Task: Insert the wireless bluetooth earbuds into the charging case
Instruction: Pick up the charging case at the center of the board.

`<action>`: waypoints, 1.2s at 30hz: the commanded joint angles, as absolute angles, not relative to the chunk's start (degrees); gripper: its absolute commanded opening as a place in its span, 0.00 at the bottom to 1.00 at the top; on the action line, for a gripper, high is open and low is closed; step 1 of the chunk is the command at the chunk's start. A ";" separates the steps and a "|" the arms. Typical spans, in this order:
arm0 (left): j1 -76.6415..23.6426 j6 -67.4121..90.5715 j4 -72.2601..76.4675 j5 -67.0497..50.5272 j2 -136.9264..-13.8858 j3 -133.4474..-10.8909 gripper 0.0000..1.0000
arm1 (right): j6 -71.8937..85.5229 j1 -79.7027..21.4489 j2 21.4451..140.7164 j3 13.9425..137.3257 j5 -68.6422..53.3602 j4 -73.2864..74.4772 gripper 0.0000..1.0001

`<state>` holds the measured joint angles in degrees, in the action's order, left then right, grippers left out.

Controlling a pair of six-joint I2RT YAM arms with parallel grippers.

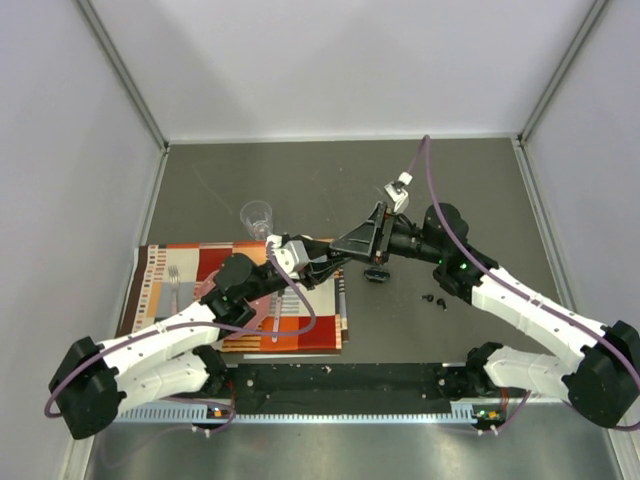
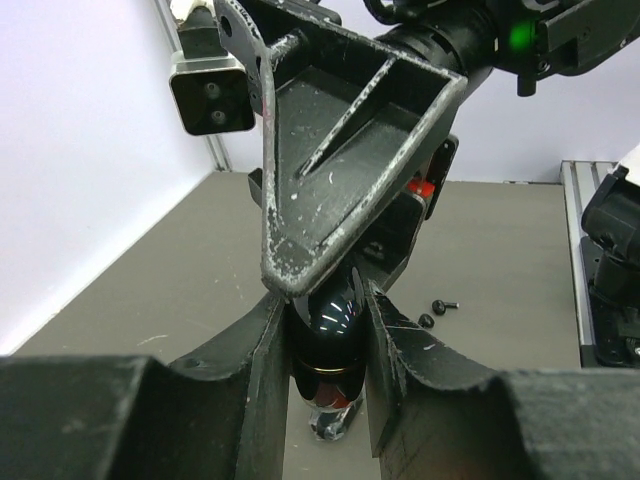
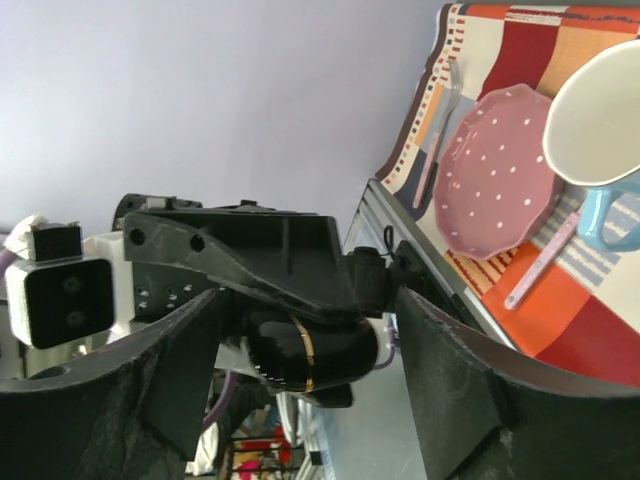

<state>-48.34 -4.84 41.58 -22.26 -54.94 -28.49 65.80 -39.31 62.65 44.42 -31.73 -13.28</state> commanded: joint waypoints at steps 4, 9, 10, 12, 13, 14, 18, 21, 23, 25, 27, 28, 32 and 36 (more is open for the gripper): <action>-47.64 -5.80 44.30 -22.59 -55.02 -30.67 0.00 | 66.62 -39.55 62.75 44.38 -35.06 -20.30 0.55; -47.11 -5.54 45.61 -22.50 -55.28 -30.32 0.00 | 66.62 -39.55 62.75 44.56 -37.09 -21.01 0.66; -46.94 -5.28 45.88 -22.76 -55.46 -30.50 0.00 | 66.53 -39.55 62.67 44.56 -37.00 -21.01 0.66; -46.76 -5.10 45.97 -22.76 -55.63 -30.59 0.00 | 66.71 -39.46 62.67 44.47 -37.00 -21.27 0.65; -46.76 -5.01 46.05 -22.59 -55.55 -30.67 0.00 | 66.71 -39.46 62.67 44.47 -37.09 -21.27 0.65; -46.76 -5.01 46.49 -22.59 -55.55 -30.50 0.00 | 66.62 -39.55 62.67 44.39 -37.18 -21.53 0.61; -46.58 -4.75 46.67 -22.85 -55.81 -30.59 0.00 | 67.23 -39.38 62.49 43.95 -37.70 -22.94 0.45; -46.58 -4.40 46.23 -23.82 -55.90 -30.94 0.00 | 68.55 -38.94 62.40 42.98 -37.70 -25.13 0.29; -46.58 -4.31 45.97 -23.99 -55.99 -30.94 0.00 | 69.60 -38.59 62.58 42.10 -38.23 -27.41 0.14; -46.58 -3.26 45.70 -23.73 -56.07 -30.94 0.00 | 70.48 -38.23 62.40 41.23 -38.15 -28.82 0.03; -46.58 -1.94 45.88 -23.29 -55.99 -30.68 0.07 | 71.36 -38.15 62.49 40.61 -38.23 -31.37 0.00; -46.50 -1.59 46.05 -23.20 -55.90 -30.33 0.12 | 71.54 -38.23 62.58 40.52 -38.23 -31.81 0.00; -46.58 -0.09 48.95 -21.71 -55.28 -28.31 0.56 | 73.64 -38.23 62.93 39.73 -38.15 -35.15 0.00; -46.58 3.77 55.62 -18.99 -53.88 -24.35 0.73 | 76.90 -38.23 63.63 38.50 -37.97 -40.94 0.00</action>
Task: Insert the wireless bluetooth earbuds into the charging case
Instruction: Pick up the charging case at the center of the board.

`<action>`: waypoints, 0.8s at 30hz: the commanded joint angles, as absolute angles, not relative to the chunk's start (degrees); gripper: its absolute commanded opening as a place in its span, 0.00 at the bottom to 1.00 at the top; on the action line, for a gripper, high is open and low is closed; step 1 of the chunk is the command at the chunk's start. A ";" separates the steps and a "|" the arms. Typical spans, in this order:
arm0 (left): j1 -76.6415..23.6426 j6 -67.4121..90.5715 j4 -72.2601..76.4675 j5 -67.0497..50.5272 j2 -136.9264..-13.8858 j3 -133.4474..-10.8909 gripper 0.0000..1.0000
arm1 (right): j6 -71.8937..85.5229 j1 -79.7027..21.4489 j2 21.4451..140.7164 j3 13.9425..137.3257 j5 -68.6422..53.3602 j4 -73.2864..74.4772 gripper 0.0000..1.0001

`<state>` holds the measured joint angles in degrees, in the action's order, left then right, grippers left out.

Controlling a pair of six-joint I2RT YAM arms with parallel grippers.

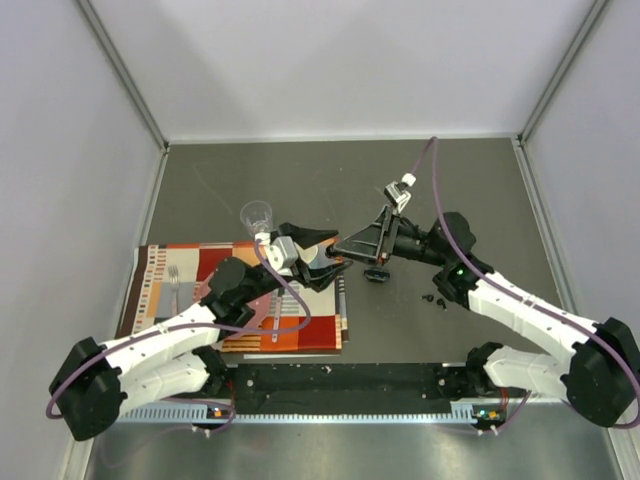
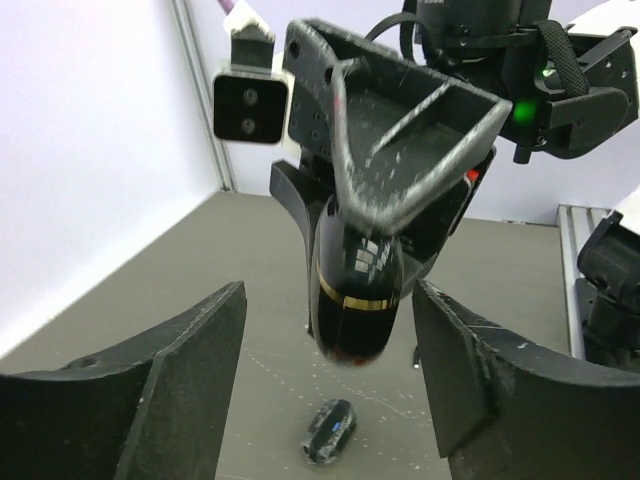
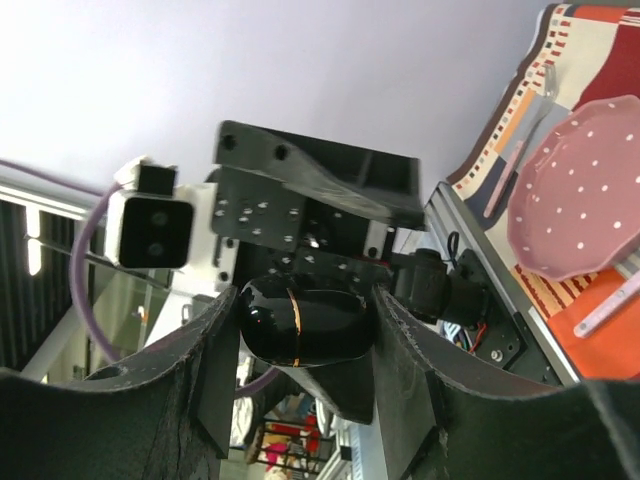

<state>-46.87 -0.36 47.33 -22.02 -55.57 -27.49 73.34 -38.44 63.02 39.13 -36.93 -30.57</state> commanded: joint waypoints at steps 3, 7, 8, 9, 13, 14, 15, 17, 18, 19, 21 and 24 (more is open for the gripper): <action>-46.58 4.57 61.42 -17.67 -53.88 -21.36 0.75 | 79.36 -38.23 64.60 37.79 -38.23 -43.94 0.00; -46.58 4.40 67.22 -15.91 -54.23 -18.73 0.75 | 82.52 -38.15 67.05 36.83 -39.02 -50.07 0.00; -46.58 4.31 70.02 -16.00 -54.40 -18.29 0.74 | 83.75 -38.23 67.58 36.65 -39.20 -51.14 0.00; -46.58 4.39 71.35 -16.00 -54.67 -17.93 0.74 | 84.19 -38.15 68.02 36.48 -39.46 -51.94 0.00; -46.58 4.40 73.74 -16.17 -55.02 -17.58 0.73 | 85.60 -38.15 69.78 36.47 -39.64 -53.96 0.00; -46.58 3.96 73.57 -16.08 -55.02 -17.67 0.72 | 85.78 -38.23 69.70 36.47 -39.55 -53.88 0.00; -46.58 3.78 73.39 -16.17 -55.19 -17.75 0.72 | 85.78 -38.23 69.61 36.47 -39.46 -53.62 0.00; -46.58 3.08 73.04 -16.08 -55.46 -18.02 0.70 | 84.99 -38.23 68.82 36.47 -38.59 -50.90 0.00; -46.58 2.82 72.34 -16.26 -55.55 -18.37 0.69 | 84.64 -38.15 68.47 36.47 -38.24 -50.19 0.00; -46.58 2.73 71.99 -16.35 -55.72 -18.63 0.67 | 84.12 -38.23 68.12 36.47 -37.80 -49.58 0.00; -46.50 2.46 71.11 -16.79 -56.07 -19.07 0.64 | 83.67 -38.23 67.41 36.65 -37.79 -48.43 0.00; -46.50 2.46 71.10 -17.05 -56.95 -19.33 0.60 | 83.58 -38.23 66.97 36.74 -37.97 -47.90 0.00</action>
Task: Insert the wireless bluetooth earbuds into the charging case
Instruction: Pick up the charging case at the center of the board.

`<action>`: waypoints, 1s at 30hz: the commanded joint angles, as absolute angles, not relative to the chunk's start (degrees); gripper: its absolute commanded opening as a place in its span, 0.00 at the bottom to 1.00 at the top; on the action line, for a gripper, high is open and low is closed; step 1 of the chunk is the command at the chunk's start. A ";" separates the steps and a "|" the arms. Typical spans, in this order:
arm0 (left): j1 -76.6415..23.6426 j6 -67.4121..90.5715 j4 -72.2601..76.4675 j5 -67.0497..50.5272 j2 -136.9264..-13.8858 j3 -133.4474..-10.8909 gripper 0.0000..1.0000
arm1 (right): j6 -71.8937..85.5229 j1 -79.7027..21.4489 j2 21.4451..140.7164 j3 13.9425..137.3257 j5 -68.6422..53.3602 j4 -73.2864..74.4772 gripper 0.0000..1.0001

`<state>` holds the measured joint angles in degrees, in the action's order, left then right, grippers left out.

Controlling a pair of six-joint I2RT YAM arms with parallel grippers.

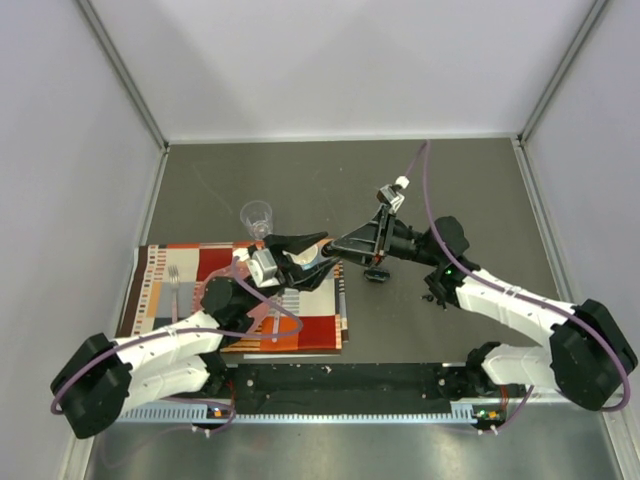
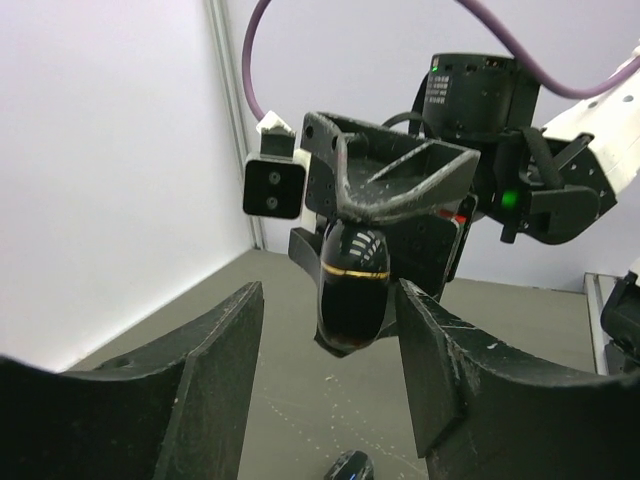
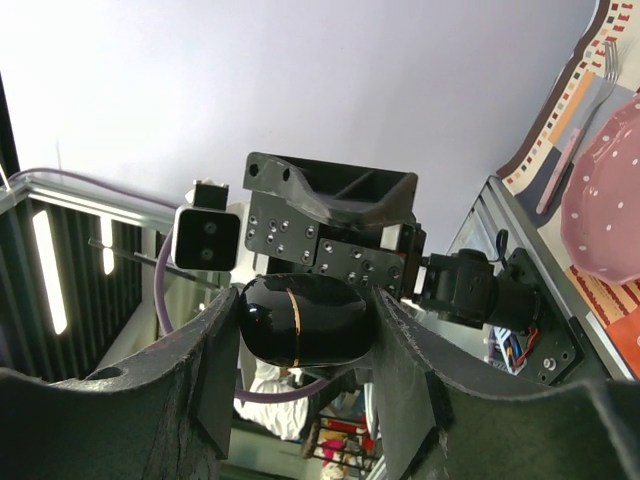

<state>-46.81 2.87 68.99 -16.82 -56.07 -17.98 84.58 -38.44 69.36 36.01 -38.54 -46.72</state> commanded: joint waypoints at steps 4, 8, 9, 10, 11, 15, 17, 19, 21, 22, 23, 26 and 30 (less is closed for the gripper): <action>-46.58 2.28 69.88 -17.84 -57.83 -20.30 0.60 | 83.41 -38.15 66.80 36.74 -38.06 -47.81 0.00; -46.58 2.29 70.40 -17.49 -57.92 -20.57 0.57 | 83.06 -38.23 66.53 36.74 -37.97 -47.20 0.00; -46.50 2.29 70.57 -17.49 -57.75 -20.65 0.56 | 82.97 -38.23 66.53 36.74 -37.97 -46.85 0.00; -46.58 2.37 70.58 -17.40 -57.66 -20.65 0.56 | 82.79 -38.23 66.45 36.74 -37.88 -46.76 0.00; -46.58 2.37 70.66 -17.40 -57.57 -20.74 0.56 | 82.71 -38.23 66.45 36.65 -37.79 -46.67 0.00; -46.58 2.20 70.58 -17.40 -57.48 -20.92 0.56 | 82.53 -38.23 66.53 36.56 -37.44 -46.14 0.00; -46.58 2.02 70.23 -17.49 -57.92 -21.09 0.55 | 82.53 -38.15 66.53 36.65 -37.53 -46.41 0.00; -46.58 2.11 70.22 -17.67 -58.09 -21.09 0.51 | 82.44 -38.15 66.53 36.65 -37.53 -46.41 0.00; -46.58 2.46 70.49 -17.49 -58.27 -21.18 0.49 | 82.44 -38.23 66.45 36.65 -37.53 -46.23 0.00; -46.58 2.72 70.66 -17.49 -58.62 -21.18 0.47 | 82.44 -38.23 66.53 36.65 -37.44 -46.14 0.00; -46.58 2.81 70.84 -17.66 -58.88 -21.18 0.43 | 82.44 -38.23 66.45 36.56 -37.44 -46.14 0.00; -46.50 3.08 71.45 -17.67 -59.41 -21.18 0.38 | 82.27 -38.23 66.45 36.65 -37.35 -45.88 0.00; -46.50 3.16 71.46 -17.49 -59.68 -21.18 0.29 | 81.92 -38.23 66.53 36.74 -37.27 -45.44 0.00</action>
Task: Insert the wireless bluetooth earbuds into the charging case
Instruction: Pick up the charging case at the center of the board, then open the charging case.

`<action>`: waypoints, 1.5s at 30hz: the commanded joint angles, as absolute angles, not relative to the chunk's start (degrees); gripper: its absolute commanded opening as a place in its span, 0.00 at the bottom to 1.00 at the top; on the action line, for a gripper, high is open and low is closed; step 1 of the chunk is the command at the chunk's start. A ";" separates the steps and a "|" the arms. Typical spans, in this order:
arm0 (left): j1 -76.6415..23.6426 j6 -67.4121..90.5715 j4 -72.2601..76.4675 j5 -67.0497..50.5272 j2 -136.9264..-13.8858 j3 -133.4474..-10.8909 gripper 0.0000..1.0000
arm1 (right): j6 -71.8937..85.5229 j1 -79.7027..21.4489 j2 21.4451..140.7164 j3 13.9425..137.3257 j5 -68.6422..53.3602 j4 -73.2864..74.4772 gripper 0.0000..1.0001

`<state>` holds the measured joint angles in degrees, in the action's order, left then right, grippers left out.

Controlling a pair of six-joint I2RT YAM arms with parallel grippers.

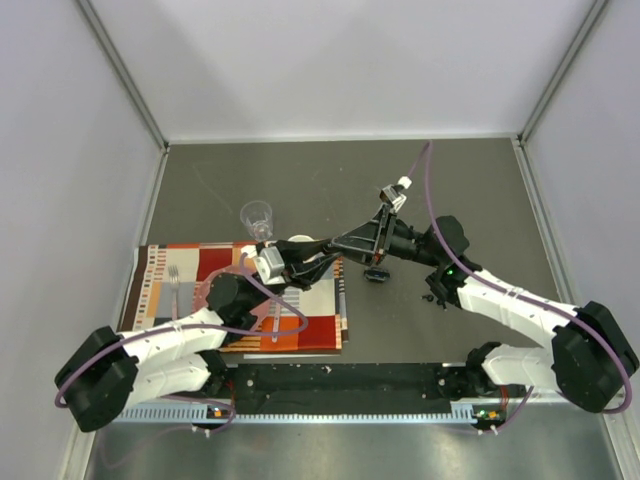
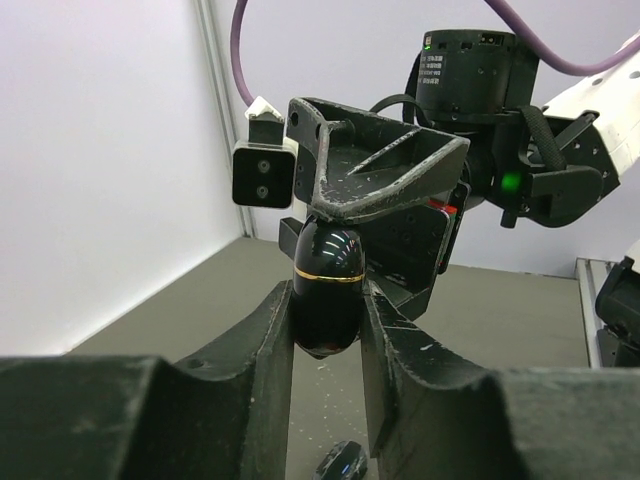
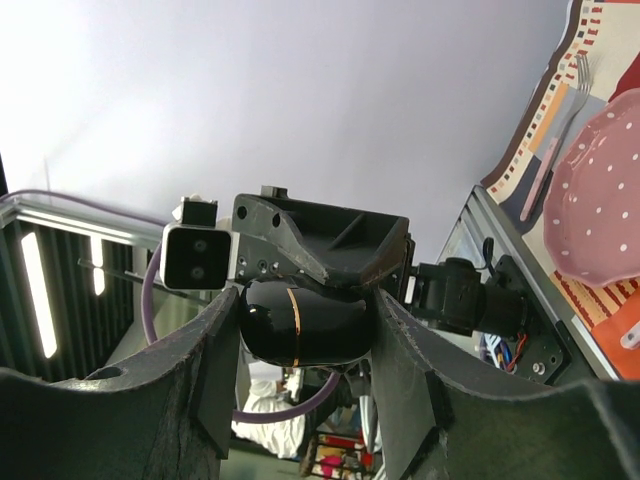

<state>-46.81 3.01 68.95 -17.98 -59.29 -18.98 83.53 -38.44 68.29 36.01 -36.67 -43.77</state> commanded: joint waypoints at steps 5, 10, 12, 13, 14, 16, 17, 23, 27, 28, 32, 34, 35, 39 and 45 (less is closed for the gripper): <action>-46.50 3.16 71.63 -16.70 -59.59 -20.92 0.14 | 80.34 -38.23 66.36 37.00 -36.56 -43.16 0.00; -46.58 2.81 71.72 -16.08 -58.97 -20.57 0.00 | 78.31 -38.23 65.30 37.62 -35.25 -38.41 0.09; -46.58 2.90 71.81 -15.91 -58.97 -20.48 0.00 | 77.35 -38.23 64.95 37.71 -34.63 -37.27 0.15; -46.50 3.07 71.72 -15.73 -58.89 -20.30 0.00 | 77.08 -38.23 64.43 37.71 -34.37 -36.31 0.23; -46.58 3.25 71.89 -15.65 -58.80 -20.22 0.00 | 76.30 -38.23 64.08 37.71 -33.50 -35.52 0.27; -46.58 3.95 72.33 -15.30 -58.89 -19.69 0.00 | 75.33 -38.23 62.85 37.79 -32.52 -32.54 0.37; -46.58 4.22 72.68 -15.03 -58.80 -19.51 0.00 | 74.10 -38.15 62.41 37.88 -31.65 -31.48 0.41; -46.58 6.68 75.85 -13.54 -58.10 -17.23 0.00 | 69.01 -38.23 59.51 39.72 -28.84 -22.00 0.75; -46.58 8.87 73.92 -13.71 -56.78 -17.05 0.00 | 65.05 -38.23 57.13 41.65 -25.58 -14.52 0.86; -46.58 9.31 72.78 -13.36 -56.52 -17.05 0.00 | 63.91 -38.23 56.61 41.92 -25.05 -13.11 0.87; -46.58 12.73 70.40 -10.73 -54.76 -16.17 0.00 | 53.22 -38.15 53.27 44.91 -24.17 -5.64 0.87; -46.58 13.97 69.26 -10.11 -54.41 -15.91 0.00 | 48.97 -38.23 51.25 46.75 -24.52 -0.54 0.87; -46.58 15.28 67.17 -10.11 -54.32 -16.08 0.00 | 45.65 -38.15 50.63 47.19 -24.70 1.39 0.87; -46.58 17.31 64.51 -13.26 -55.37 -17.84 0.00 | 41.49 -38.23 48.69 47.73 -24.35 4.83 0.87; -46.50 19.42 67.75 -15.91 -57.74 -18.37 0.00 | 41.04 -38.23 50.97 48.51 -26.28 5.53 0.87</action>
<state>-46.70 16.71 64.14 -13.78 -56.90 -16.51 44.42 -38.44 49.23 45.50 -25.32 3.38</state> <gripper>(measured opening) 0.333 0.868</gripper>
